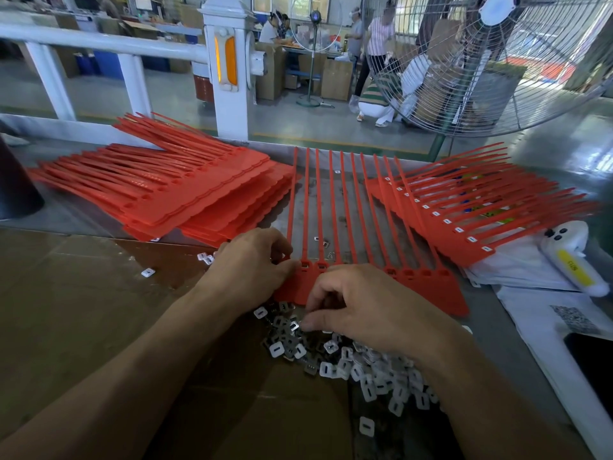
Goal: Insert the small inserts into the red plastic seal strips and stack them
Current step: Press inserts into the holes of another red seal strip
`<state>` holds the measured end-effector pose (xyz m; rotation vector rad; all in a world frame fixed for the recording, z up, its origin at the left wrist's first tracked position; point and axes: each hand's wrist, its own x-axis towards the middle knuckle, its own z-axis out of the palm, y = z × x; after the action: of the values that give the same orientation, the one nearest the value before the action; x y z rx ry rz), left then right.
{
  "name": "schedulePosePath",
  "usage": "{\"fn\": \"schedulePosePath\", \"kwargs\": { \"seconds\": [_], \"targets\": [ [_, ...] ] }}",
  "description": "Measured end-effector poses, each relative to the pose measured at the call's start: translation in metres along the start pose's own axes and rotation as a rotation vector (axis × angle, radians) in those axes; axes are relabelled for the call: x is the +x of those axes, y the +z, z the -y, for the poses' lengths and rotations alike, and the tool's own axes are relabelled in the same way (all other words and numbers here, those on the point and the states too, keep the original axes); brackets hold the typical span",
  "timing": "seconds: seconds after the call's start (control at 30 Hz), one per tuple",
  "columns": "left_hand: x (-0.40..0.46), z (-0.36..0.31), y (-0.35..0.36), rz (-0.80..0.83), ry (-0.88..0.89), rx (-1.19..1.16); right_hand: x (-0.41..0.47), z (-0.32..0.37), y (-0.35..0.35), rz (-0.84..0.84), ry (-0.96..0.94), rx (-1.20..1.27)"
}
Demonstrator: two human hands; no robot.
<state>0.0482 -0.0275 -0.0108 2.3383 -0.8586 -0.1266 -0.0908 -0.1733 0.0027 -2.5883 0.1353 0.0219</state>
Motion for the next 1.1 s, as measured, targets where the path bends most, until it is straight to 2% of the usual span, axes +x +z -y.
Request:
{"fn": "schedulePosePath", "kwargs": {
  "seconds": [0.47,0.57,0.7,0.93,1.1],
  "targets": [
    [0.001,0.0,-0.001,0.01,0.003,0.008,-0.002,0.003,0.0,-0.002,-0.075,0.034],
    [0.001,-0.001,-0.001,0.013,-0.001,0.009,-0.002,0.003,0.0,-0.054,-0.082,0.106],
    [0.001,-0.001,-0.001,0.017,-0.003,0.005,0.0,-0.001,-0.002,-0.228,-0.066,0.148],
    [0.001,0.0,-0.002,0.013,-0.008,-0.024,-0.01,-0.045,-0.037,-0.528,0.201,0.293],
    [0.0,0.0,-0.001,0.014,-0.007,-0.019,-0.02,-0.076,-0.049,-0.552,0.393,0.311]
  ]
}}
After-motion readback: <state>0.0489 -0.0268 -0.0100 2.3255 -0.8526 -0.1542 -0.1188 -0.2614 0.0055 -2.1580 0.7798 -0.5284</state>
